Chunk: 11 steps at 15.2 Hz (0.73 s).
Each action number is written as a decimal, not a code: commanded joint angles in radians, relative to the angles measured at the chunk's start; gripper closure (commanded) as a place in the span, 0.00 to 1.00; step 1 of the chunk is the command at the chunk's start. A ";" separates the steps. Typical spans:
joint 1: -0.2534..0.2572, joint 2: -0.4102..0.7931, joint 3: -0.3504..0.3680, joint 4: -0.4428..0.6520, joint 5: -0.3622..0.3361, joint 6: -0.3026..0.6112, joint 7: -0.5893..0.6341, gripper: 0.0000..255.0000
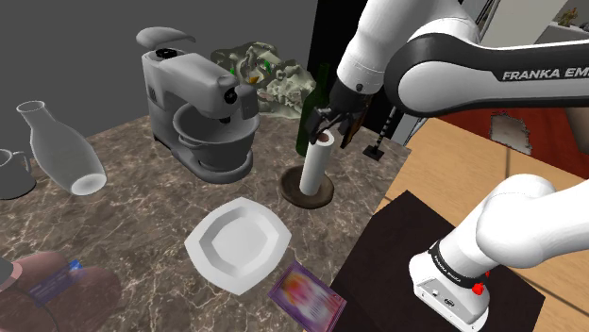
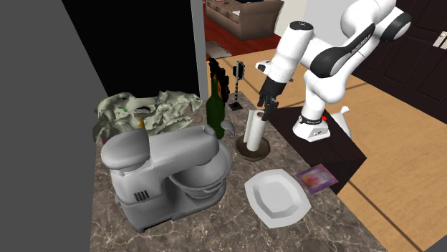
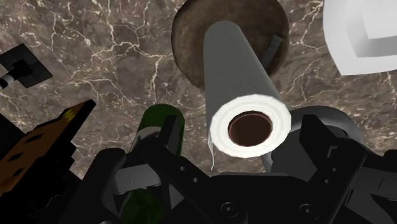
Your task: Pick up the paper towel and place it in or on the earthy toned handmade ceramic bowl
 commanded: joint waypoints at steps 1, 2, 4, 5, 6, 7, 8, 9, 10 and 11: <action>0.003 -0.023 -0.010 0.035 0.001 -0.058 -0.003 0.00; 0.005 -0.034 -0.015 0.060 0.000 -0.094 -0.004 0.00; 0.006 -0.042 -0.019 0.081 0.000 -0.122 -0.005 0.00; 0.006 -0.042 -0.019 0.080 0.000 -0.122 -0.005 0.00; 0.006 -0.042 -0.019 0.081 0.000 -0.122 -0.005 0.00; 0.006 -0.042 -0.019 0.081 0.000 -0.122 -0.005 0.00; 0.006 -0.042 -0.019 0.081 0.000 -0.122 -0.005 0.00; 0.006 -0.042 -0.019 0.081 0.000 -0.122 -0.005 0.00; 0.006 -0.042 -0.019 0.081 0.000 -0.122 -0.005 0.00; 0.006 -0.042 -0.019 0.081 0.000 -0.122 -0.005 0.00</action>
